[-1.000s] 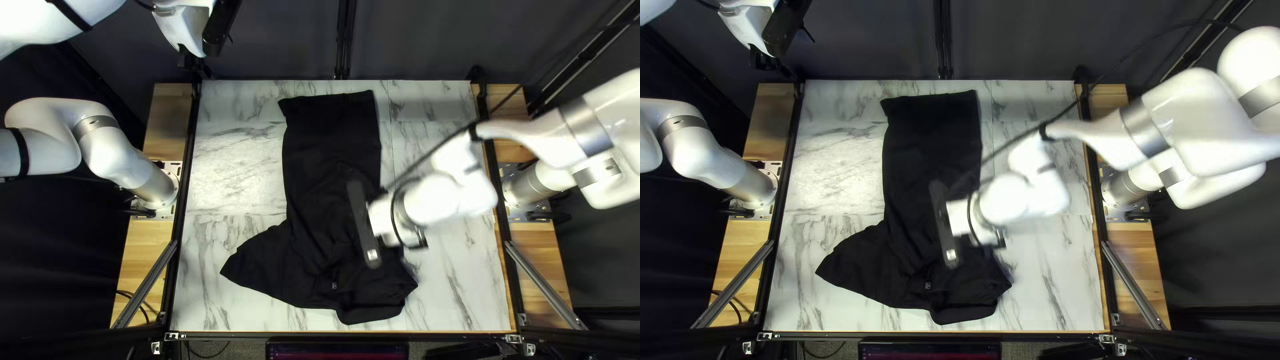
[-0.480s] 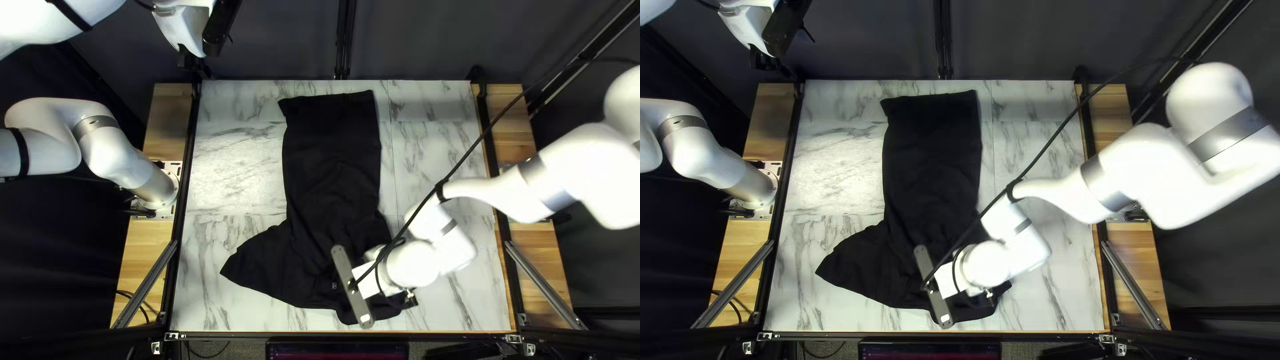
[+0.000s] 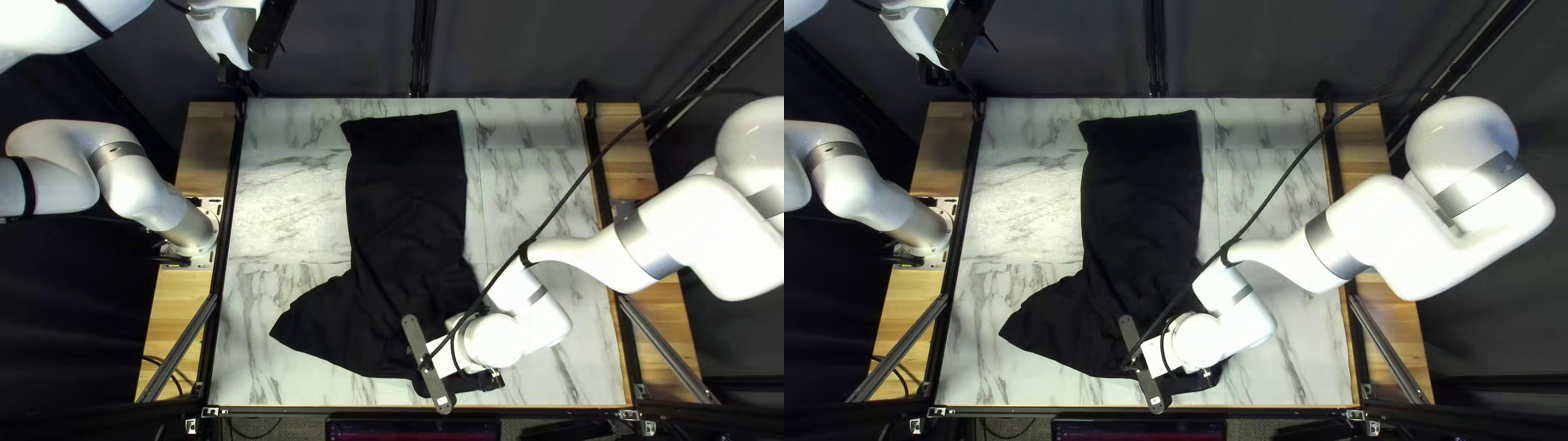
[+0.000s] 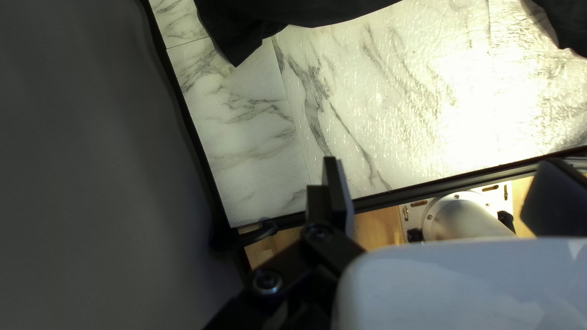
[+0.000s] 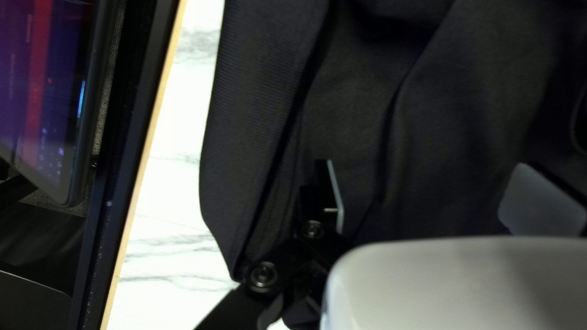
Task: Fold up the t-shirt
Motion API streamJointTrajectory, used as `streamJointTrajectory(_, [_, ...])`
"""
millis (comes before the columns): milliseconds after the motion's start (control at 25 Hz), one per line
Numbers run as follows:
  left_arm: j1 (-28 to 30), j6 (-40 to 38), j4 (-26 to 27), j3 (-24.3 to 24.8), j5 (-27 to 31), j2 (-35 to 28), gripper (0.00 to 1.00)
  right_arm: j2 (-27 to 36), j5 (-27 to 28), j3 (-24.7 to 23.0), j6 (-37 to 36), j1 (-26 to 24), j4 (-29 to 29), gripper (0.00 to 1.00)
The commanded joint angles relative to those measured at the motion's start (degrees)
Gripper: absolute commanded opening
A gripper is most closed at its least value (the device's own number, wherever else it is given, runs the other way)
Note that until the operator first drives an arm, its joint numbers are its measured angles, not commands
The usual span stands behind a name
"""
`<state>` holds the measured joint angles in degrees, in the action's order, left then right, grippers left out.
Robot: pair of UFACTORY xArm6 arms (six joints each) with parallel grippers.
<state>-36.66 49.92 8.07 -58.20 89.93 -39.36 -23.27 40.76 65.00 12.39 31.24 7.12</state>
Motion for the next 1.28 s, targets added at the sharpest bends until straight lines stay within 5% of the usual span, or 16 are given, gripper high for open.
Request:
streamJointTrajectory(40, [0.0, 0.0, 0.0, 0.0, 0.0, 0.0, 1.0, -0.6, 1.58, 1.8, 0.36, 0.69, -0.03, 0.01])
streamJointTrajectory(560, [0.0, 0.0, 0.0, 0.0, 0.0, 0.0, 1.0, -5.22, 13.24, 14.75, 4.4, 4.28, -0.01, 0.0])
streamJointTrajectory(1040, [0.0, 0.0, 0.0, 0.0, 0.0, 0.0, 1.0, -6.06, 11.64, 14.09, 5.38, 2.87, -0.03, 0.06])
streamJointTrajectory(1120, [0.0, 0.0, 0.0, 0.0, 0.0, 0.0, 1.0, -6.41, 11.78, 14.91, 5.43, 2.9, 0.14, 1.0])
streamJointTrajectory(1280, [0.0, 0.0, 0.0, 0.0, 0.0, 0.0, 1.0, -4.58, 13.13, 14.93, 5.99, 3.03, 0.9, 1.0])
